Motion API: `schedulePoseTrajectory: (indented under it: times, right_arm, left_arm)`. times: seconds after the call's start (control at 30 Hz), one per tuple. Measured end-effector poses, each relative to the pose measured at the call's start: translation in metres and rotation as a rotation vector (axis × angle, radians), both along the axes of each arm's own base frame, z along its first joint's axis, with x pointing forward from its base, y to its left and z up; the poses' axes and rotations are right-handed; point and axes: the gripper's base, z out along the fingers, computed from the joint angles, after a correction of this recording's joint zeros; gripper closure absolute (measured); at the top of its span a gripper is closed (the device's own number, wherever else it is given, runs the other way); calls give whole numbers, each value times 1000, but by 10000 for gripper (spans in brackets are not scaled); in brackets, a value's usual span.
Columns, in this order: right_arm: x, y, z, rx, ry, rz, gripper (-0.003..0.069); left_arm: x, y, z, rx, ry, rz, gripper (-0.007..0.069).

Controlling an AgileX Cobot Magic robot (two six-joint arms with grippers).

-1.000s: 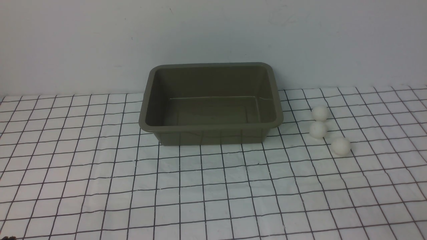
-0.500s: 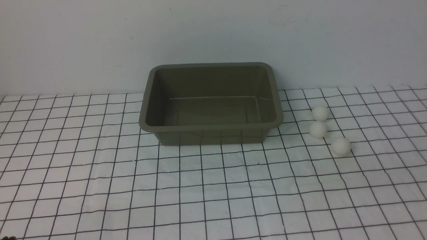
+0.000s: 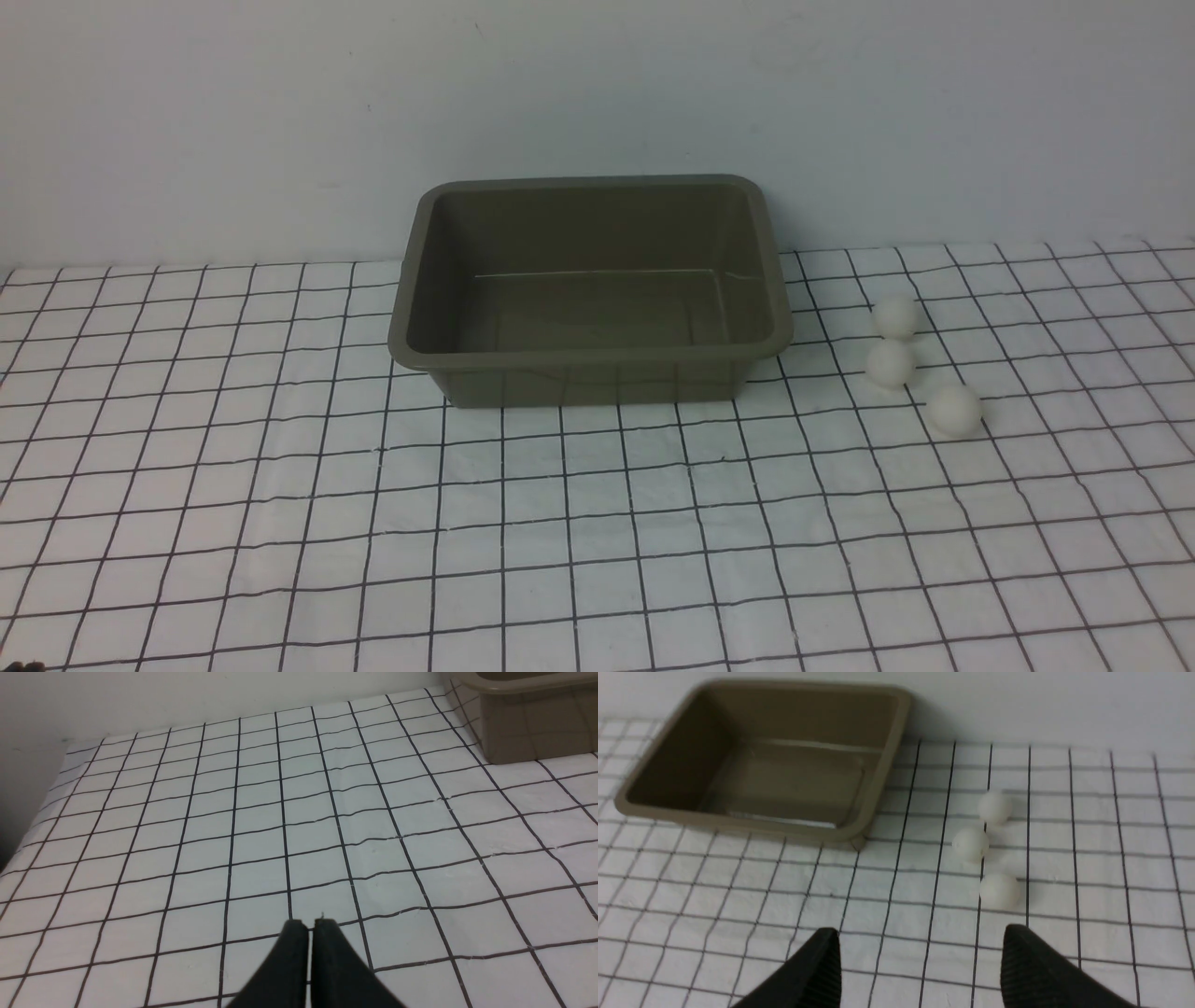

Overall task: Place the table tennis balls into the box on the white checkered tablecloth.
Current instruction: 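Reach for and grasp a ping pong ball on the table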

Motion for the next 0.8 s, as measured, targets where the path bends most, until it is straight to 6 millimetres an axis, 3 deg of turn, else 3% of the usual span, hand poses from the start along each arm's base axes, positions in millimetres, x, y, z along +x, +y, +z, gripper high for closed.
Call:
schedulePoseTrajectory:
  times: [0.17,0.23,0.37,0.57,0.8]
  right_arm:
    - [90,4,-41,-66,270,19,239]
    - [115,5,-60,-76,342,24,239]
    - [172,9,-120,-106,569,53,239]
    - [215,8,-181,-159,745,74,239]
    - [227,6,-188,-192,701,57,239]
  left_arm:
    - [0,0,0,0,0,0,629]
    - [0,0,0,0,0,0,629]
    - [0,0,0,0,0,0,629]
    - [0,0,0,0,0,0,629]
    - [0,0,0,0,0,0,629]
